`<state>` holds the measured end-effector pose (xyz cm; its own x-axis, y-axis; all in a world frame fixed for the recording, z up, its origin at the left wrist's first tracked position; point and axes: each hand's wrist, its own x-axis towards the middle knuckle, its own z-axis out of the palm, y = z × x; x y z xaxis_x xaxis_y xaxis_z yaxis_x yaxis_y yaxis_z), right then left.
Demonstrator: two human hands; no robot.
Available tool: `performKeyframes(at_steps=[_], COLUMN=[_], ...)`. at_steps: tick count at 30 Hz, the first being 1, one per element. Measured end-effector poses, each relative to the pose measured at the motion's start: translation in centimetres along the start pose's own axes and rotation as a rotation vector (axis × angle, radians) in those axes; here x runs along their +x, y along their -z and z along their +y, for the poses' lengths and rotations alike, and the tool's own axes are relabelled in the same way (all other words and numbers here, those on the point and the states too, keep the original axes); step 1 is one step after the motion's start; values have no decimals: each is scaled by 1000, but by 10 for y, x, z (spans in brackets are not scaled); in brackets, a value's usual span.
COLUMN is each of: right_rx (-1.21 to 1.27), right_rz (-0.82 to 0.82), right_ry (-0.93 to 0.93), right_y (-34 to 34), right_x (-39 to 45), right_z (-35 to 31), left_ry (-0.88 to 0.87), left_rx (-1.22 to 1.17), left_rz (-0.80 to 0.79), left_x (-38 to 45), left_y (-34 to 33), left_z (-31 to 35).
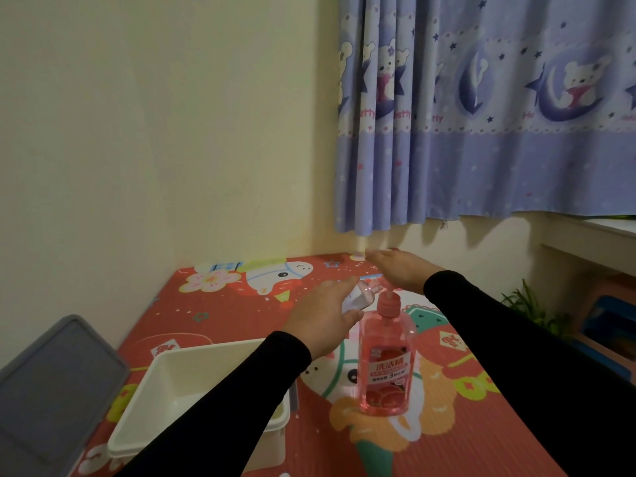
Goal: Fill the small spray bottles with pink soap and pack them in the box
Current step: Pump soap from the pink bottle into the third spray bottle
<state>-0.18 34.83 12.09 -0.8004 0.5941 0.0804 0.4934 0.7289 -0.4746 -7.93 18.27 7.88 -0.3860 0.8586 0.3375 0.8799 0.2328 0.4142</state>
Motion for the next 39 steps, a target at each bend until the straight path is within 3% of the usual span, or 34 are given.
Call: performKeyframes(at_steps=[6, 15, 26, 33, 39], right_rx=[-84, -65, -198, -119, -159], right_rz=[-72, 63, -10, 76, -40], right_ry=[-15, -1, 9, 25, -31], right_y=[-14, 2, -12, 3, -12], right_x=[-5, -7, -9, -10, -12], right_z=[5, -3, 0, -8, -5], left_ry=[23, 0, 4, -9, 14], left_rx=[8, 39, 79, 74, 71], left_rz=[-38, -32, -71, -41, -65], left_x=[-6, 0, -7, -4, -6], left_y=[-10, 3, -4, 7, -6], left_z=[-1, 4, 2, 7, 1])
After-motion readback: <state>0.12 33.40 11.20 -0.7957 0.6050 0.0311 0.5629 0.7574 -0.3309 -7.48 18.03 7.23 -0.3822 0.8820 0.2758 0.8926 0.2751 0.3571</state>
